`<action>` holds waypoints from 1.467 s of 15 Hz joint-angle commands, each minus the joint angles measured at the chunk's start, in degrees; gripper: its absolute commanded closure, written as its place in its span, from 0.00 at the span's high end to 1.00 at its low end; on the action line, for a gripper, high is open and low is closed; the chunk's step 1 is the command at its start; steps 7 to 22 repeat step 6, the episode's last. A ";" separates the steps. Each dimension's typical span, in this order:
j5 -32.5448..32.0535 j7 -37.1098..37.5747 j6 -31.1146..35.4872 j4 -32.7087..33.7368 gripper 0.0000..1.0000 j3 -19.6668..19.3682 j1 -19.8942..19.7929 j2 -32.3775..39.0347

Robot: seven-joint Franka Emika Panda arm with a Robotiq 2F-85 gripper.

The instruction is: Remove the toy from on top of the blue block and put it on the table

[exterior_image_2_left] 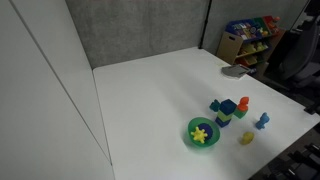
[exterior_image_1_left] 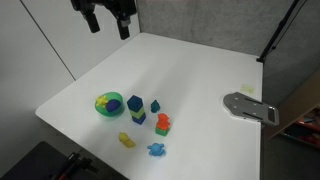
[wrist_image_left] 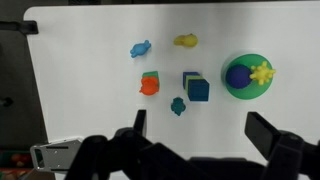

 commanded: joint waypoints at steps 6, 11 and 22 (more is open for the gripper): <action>0.13 -0.14 0.05 0.00 1.00 0.39 -0.42 -1.09; 0.13 -0.14 0.05 0.00 1.00 0.39 -0.42 -1.09; 0.13 -0.14 0.05 0.00 1.00 0.39 -0.42 -1.09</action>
